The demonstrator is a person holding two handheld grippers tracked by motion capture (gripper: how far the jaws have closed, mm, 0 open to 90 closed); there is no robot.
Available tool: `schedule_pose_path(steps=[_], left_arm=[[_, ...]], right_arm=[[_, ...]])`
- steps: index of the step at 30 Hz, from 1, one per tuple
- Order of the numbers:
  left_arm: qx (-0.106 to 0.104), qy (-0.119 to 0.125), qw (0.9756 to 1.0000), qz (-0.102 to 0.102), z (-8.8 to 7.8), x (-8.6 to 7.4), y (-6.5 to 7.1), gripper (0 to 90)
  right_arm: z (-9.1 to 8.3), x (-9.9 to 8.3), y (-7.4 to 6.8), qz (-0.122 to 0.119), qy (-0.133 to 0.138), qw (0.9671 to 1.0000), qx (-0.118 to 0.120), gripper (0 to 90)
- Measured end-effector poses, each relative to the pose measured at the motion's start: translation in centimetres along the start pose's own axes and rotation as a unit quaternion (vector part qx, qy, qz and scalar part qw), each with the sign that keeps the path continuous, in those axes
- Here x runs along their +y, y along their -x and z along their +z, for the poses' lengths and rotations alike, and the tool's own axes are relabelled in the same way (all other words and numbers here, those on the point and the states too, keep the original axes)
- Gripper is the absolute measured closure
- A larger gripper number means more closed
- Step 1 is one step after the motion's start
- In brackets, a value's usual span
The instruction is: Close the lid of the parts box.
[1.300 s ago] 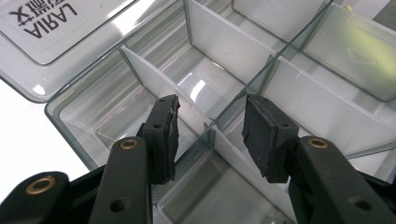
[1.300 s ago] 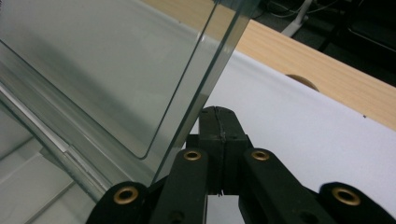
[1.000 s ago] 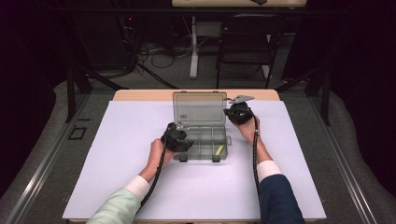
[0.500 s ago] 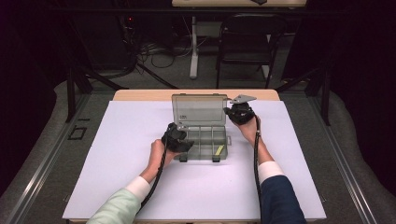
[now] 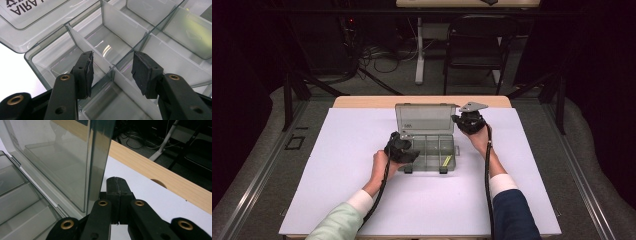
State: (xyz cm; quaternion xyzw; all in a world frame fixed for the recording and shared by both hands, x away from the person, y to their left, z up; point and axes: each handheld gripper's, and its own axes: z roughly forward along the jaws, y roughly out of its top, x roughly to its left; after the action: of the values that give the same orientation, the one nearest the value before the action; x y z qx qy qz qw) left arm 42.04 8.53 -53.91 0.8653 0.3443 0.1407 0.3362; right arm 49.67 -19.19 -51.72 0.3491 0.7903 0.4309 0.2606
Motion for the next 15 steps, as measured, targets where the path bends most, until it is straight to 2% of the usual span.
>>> schedule_pose_path(steps=[2,6,12,15], left_arm=[[-0.003,0.004,1.0,-0.002,0.0,0.0,-0.1,48.2],[-0.005,0.016,0.9999,0.0,-0.5,0.1,-0.2,34.6],[0.018,0.047,0.9987,0.011,-2.5,0.7,-0.6,15.0],[0.032,0.06,0.9977,0.008,-3.5,1.0,-1.1,10.9]], right_arm=[[-0.1,0.0,0.0,0.0,0.001,1.0,0.002,90.0],[-0.2,-0.1,0.0,-0.002,0.001,1.0,0.003,90.0],[-0.3,-0.1,-0.1,-0.004,0.003,1.0,0.005,90.0],[-0.3,-0.2,-0.1,-0.003,0.004,1.0,0.006,90.0]])
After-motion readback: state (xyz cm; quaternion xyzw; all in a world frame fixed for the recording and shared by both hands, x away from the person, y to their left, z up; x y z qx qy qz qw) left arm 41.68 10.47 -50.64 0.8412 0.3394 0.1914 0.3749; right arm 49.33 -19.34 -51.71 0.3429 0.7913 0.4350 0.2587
